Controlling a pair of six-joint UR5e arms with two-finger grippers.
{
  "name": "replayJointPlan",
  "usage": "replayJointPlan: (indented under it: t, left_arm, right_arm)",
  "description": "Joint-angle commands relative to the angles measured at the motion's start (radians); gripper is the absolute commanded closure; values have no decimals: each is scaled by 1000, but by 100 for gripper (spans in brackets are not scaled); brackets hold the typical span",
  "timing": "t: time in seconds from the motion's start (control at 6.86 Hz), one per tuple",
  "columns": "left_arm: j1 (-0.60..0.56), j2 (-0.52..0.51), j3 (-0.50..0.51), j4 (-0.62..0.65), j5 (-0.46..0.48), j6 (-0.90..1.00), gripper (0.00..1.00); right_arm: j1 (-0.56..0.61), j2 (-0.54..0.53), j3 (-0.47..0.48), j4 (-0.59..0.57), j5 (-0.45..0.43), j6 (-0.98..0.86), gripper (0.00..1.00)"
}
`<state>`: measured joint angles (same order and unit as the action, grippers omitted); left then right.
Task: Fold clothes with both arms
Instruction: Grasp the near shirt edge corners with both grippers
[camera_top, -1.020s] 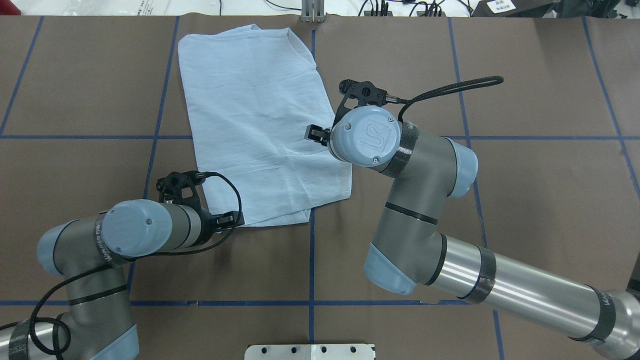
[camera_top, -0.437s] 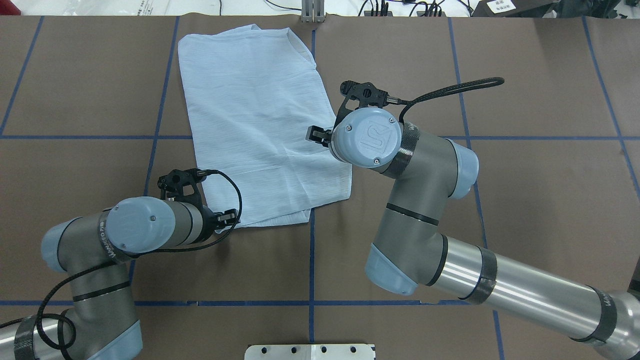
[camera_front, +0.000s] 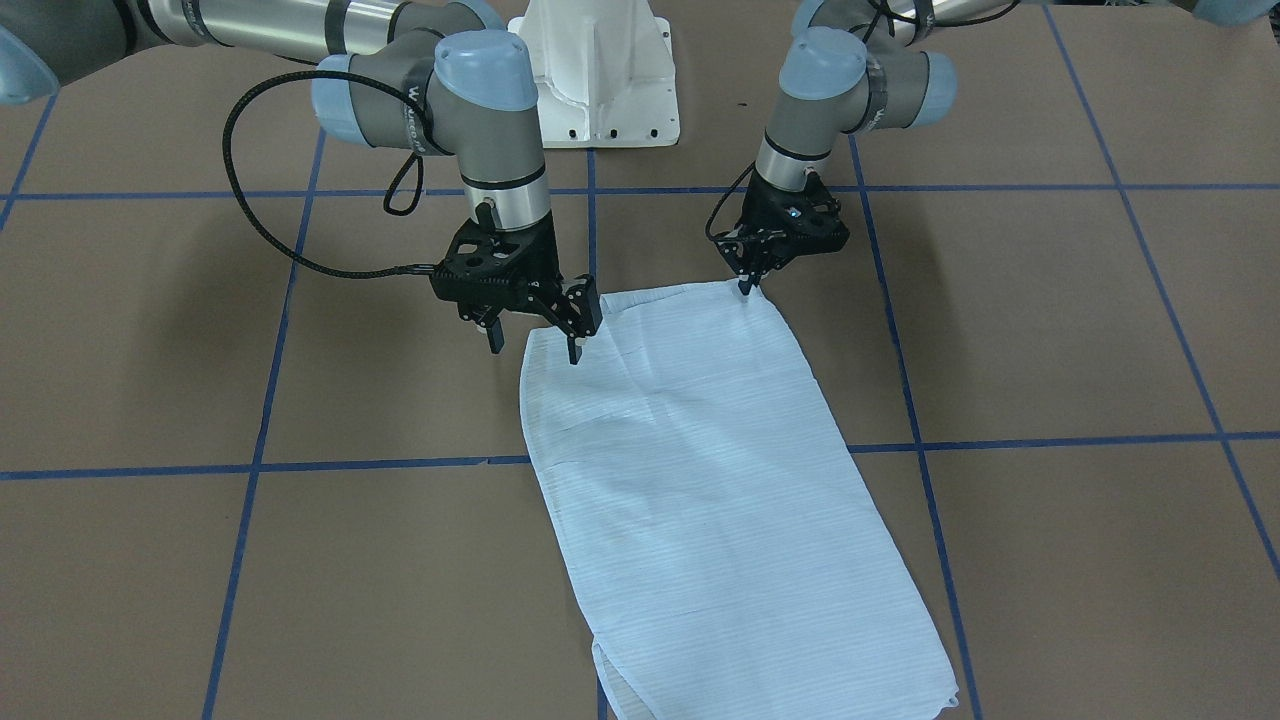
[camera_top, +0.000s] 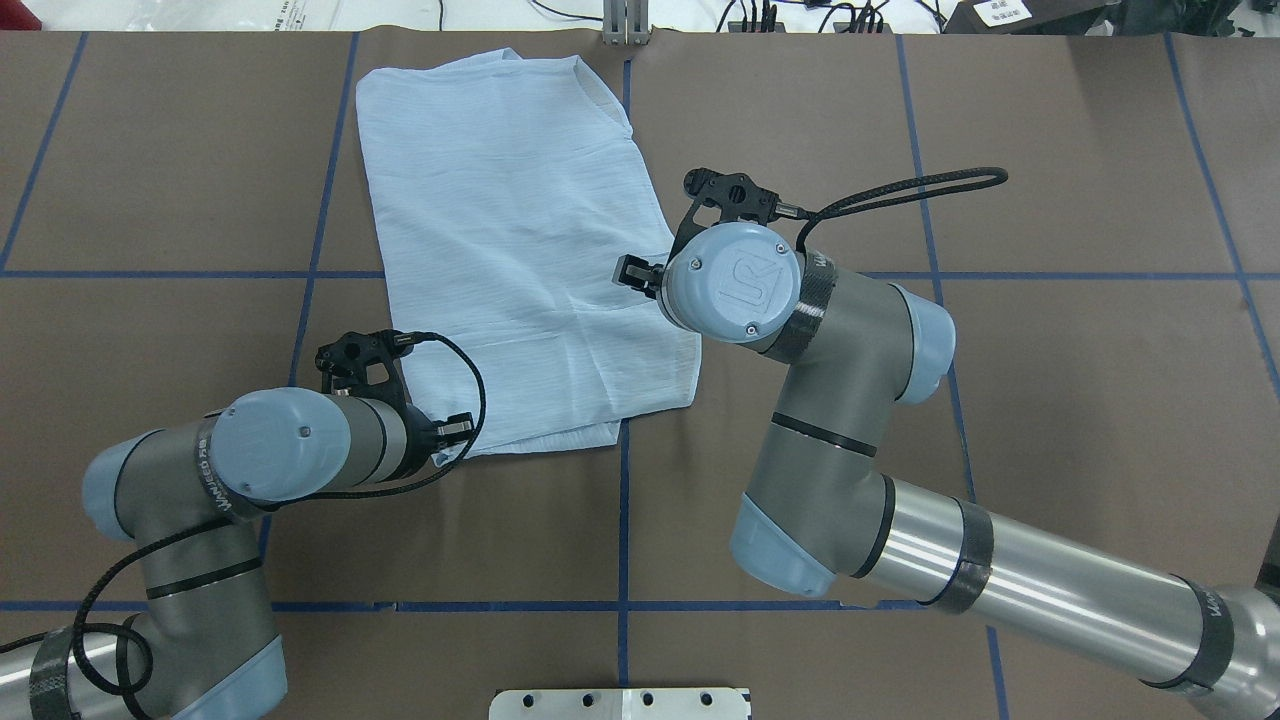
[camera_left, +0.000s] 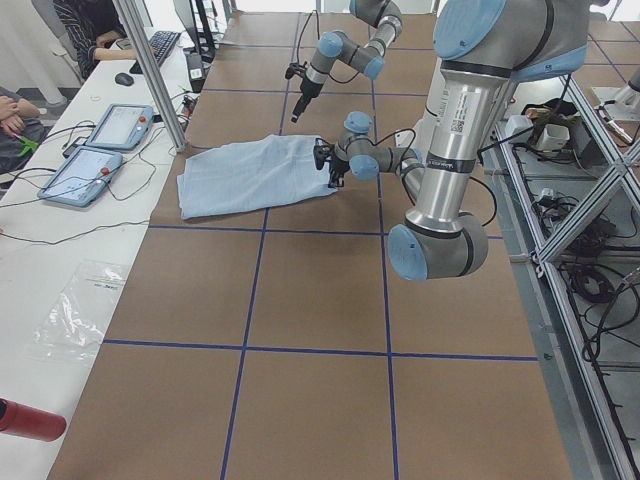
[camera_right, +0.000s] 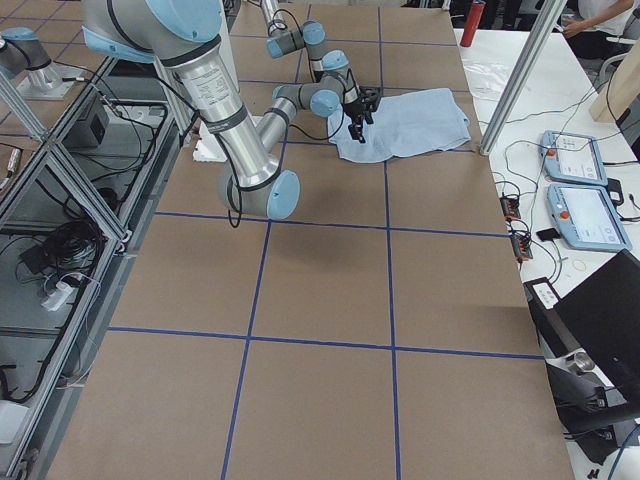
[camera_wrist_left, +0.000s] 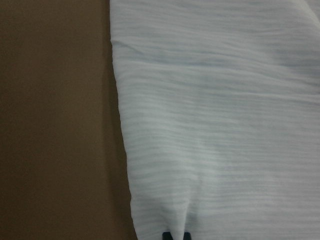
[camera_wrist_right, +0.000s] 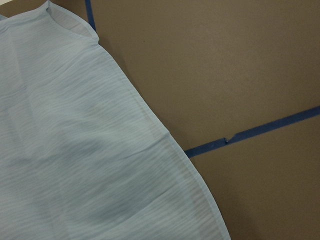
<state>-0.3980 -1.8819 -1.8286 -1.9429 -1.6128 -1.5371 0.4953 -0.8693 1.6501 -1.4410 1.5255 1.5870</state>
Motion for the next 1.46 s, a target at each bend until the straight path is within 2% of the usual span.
replayJointPlan:
  t: [0.0, 0.15, 0.29, 0.58, 1.31]
  left_arm:
    - [-2, 0, -5, -1, 5, 0, 100]
    - [-2, 0, -6, -1, 5, 0, 100]
    - [-2, 0, -9, -1, 5, -2, 100]
    - [-4, 0, -14, -1, 10, -3, 100]
    - [-5, 0, -20, -1, 10, -3, 100]
  right_arm:
    - [-49, 15, -1, -12, 1, 239, 14]
    - [-75, 22, -7, -15, 4, 383, 25]
    - [-111, 32, -18, -21, 4, 475, 28]
    - [-151, 116, -109, -79, 1, 551, 28]
    - [-182, 153, -219, -78, -19, 605, 31]
